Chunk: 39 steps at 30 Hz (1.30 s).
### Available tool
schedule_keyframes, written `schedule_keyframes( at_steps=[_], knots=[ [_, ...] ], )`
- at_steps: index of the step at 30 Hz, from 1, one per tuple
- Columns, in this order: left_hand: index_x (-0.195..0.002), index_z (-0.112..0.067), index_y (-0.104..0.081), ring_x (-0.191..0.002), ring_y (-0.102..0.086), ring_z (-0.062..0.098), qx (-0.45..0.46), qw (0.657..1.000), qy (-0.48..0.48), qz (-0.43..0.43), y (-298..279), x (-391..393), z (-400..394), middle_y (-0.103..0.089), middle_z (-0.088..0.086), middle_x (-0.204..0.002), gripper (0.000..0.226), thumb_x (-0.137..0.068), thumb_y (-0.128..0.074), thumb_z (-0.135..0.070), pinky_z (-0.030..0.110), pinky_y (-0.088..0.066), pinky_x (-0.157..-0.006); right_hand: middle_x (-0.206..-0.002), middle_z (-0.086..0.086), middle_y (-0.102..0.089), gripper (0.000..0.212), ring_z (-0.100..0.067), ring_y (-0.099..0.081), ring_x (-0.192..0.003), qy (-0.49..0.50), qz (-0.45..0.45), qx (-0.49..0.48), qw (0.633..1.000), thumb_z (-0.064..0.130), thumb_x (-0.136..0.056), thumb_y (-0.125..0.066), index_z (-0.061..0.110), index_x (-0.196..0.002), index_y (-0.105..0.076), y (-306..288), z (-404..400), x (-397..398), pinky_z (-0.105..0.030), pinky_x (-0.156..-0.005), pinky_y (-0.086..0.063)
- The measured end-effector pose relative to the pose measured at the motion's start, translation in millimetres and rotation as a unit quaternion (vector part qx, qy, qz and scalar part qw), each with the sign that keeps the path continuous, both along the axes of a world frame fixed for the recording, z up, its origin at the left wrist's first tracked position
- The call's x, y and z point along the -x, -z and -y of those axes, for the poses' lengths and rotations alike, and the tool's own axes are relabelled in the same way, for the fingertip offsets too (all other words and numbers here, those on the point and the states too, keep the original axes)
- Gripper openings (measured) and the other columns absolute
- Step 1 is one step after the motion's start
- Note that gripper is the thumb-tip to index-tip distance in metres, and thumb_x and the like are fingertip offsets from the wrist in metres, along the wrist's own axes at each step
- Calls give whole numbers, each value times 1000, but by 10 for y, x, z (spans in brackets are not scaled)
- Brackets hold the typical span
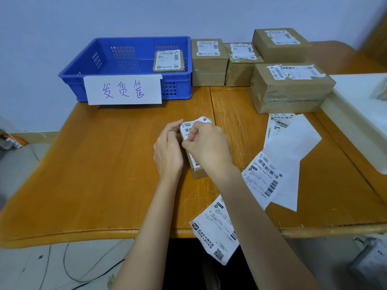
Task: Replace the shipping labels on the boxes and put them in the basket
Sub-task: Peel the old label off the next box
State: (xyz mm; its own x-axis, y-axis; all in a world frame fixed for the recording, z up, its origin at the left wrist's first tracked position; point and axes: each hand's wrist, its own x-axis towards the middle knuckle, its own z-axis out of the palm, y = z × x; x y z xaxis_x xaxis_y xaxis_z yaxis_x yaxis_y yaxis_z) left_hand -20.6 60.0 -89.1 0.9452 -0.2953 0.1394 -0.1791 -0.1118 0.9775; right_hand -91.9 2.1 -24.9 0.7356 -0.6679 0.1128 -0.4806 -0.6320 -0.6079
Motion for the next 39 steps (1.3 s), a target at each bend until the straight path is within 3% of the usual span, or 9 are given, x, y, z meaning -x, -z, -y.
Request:
schedule_keyframes(
  at_steps=[4, 11, 15, 22, 25, 32, 35, 39],
  knots=[
    [-110, -36, -71, -102, -65, 3, -2, 1000, 3, -3, -19, 14, -12, -73, -12, -109, 45, -93, -30, -24, 42, -51, -95, -89, -3, -65, 9, -18, -60, -83, 5, 4, -11, 1000, 24, -86, -64, 15, -88, -63, 44, 6, -22, -26, -64, -41],
    [-108, -35, -71, -97, -65, 10, 1, 1000, -1, -1, -44, 24, -9, -73, -11, -108, 48, -89, -28, -27, 34, -51, -87, -86, -1, -66, 9, -14, -66, -74, 15, 52, -96, 994, 16, -85, -69, 17, -77, -63, 62, 150, 49, -21, -57, -51],
    [-109, -34, -71, -98, -65, 10, 2, 1000, 2, 3, -44, 35, -8, -73, -12, -109, 47, -90, -29, -25, 36, -52, -90, -83, 2, -66, 10, -13, -64, -77, 18, 29, -47, 998, 22, -83, -70, 21, -76, -63, 65, 110, 2, -24, -62, -52],
    [-108, -35, -71, -102, -65, 11, -3, 1000, -2, 5, -21, 7, -2, -73, -11, -109, 47, -90, -28, -27, 44, -52, -92, -81, 4, -65, 8, -12, -64, -77, 6, 19, -70, 997, 25, -81, -72, 21, -79, -65, 15, 112, 17, -27, -66, -55],
    [-108, -33, -71, -104, -65, 9, 2, 1000, 0, 5, -16, 8, -1, -73, -10, -110, 48, -89, -28, -26, 43, -51, -93, -82, 4, -65, 9, -11, -63, -75, 6, 1, -63, 998, 28, -81, -70, 20, -81, -67, -1, 100, 2, -23, -62, -50],
    [-112, -34, -71, -106, -64, 4, 2, 1000, 8, 2, -21, 12, -20, -72, -9, -112, 49, -89, -29, -25, 38, -51, -96, -83, 0, -69, 19, -13, -64, -79, 19, 5, -33, 999, 33, -81, -70, 14, -81, -70, 20, 50, -32, -27, -68, -52],
    [-112, -34, -71, -103, -65, 11, 0, 1000, 8, 6, -31, 27, -22, -72, -10, -112, 49, -90, -28, -26, 39, -51, -94, -78, 0, -66, 12, -12, -63, -73, 28, 33, -64, 997, 22, -78, -73, 11, -76, -69, 23, 119, 21, -27, -61, -53],
    [-108, -36, -71, -98, -66, 11, 1, 1000, -1, 5, -42, 36, -12, -72, -12, -108, 48, -88, -27, -27, 40, -52, -90, -64, 3, -66, 6, -7, -62, -61, 25, 63, -153, 986, 12, -77, -73, 14, -72, -70, -3, 206, 73, -13, -46, -43]
  ],
)
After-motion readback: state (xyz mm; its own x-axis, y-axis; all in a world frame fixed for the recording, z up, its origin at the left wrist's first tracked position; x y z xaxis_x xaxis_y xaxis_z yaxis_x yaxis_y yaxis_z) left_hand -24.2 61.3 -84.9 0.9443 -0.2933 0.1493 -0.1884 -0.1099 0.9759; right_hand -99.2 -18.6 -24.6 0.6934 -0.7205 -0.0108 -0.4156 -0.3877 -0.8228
